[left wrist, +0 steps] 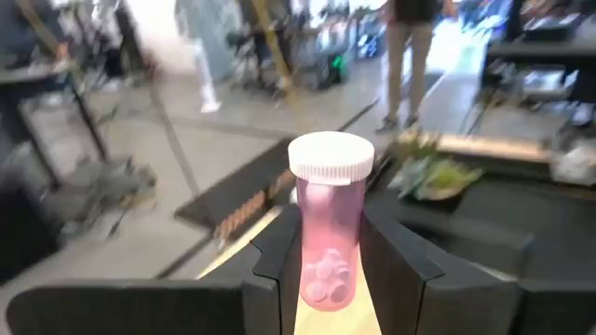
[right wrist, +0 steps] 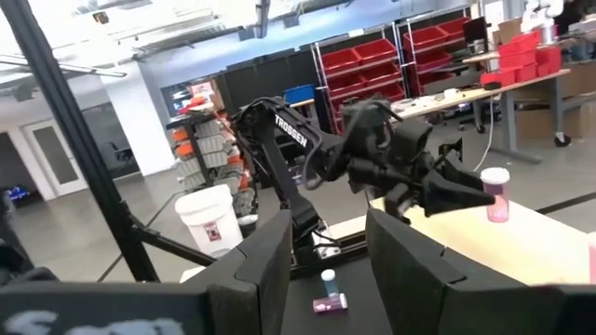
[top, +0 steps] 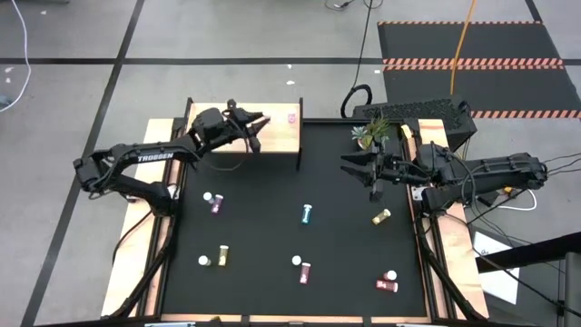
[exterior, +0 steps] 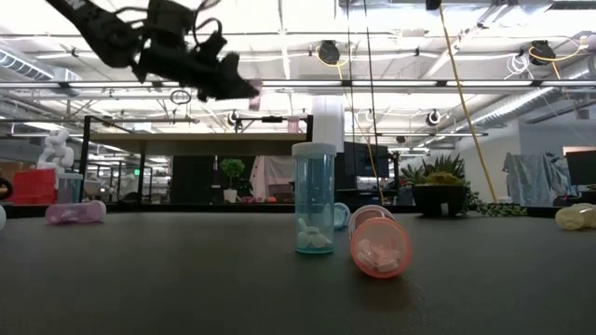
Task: Pick and place medicine bottles onto shelf by color
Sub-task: Put the right pink pill bottle on the shelf aligned with the other pink pill bottle
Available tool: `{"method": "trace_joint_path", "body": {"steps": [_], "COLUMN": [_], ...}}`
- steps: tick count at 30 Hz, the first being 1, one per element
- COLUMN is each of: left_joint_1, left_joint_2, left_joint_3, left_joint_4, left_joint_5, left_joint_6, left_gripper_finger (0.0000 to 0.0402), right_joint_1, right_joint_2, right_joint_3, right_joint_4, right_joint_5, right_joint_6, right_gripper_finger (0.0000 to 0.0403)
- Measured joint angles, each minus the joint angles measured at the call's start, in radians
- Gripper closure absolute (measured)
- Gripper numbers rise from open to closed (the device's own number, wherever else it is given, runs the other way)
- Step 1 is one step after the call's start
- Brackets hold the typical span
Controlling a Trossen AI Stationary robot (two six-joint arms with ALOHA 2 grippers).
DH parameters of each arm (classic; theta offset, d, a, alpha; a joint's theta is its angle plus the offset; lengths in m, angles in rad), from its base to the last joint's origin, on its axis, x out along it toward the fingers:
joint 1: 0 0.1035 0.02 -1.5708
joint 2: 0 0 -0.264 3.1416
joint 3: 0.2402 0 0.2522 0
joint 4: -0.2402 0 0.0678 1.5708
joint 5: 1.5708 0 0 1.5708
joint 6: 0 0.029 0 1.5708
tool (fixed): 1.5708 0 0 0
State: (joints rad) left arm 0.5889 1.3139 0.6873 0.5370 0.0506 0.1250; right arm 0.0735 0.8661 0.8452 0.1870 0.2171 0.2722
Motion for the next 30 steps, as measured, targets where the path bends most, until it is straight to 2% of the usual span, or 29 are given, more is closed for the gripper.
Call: {"method": "trace_joint_path", "body": {"steps": [8, 14, 19, 24, 30], "left_joint_1": [0.103, 0.104, 0.102, 0.048, -0.032], "left_joint_2": [0.088, 0.108, 0.110, 0.109, 0.204], "left_joint_3": [0.001, 0.002, 0.001, 0.003, 0.002], "left_joint_4": [0.065, 0.130, 0.102, 0.118, 0.254], "left_joint_5": [0.080, 0.115, 0.128, 0.161, 0.130], "left_joint_6": [-0.022, -0.048, -0.044, -0.072, -0.095], "left_gripper_finger": [0.0302, 0.0302, 0.0302, 0.0302, 0.0302], "right_joint_1": [-0.015, -0.015, -0.015, -0.015, -0.015], "right_joint_2": [0.000, 0.000, 0.000, 0.000, 0.009], "right_joint_3": [0.000, 0.000, 0.000, 0.000, 0.001], "right_joint_4": [0.003, 0.003, 0.003, 0.003, 0.004], "right_joint_5": [0.003, 0.022, 0.022, 0.022, 0.023], "right_joint_6": [0.019, 0.022, 0.023, 0.020, 0.005], "right_gripper_finger": [0.0268, 0.0268, 0.0268, 0.0268, 0.0268]}}
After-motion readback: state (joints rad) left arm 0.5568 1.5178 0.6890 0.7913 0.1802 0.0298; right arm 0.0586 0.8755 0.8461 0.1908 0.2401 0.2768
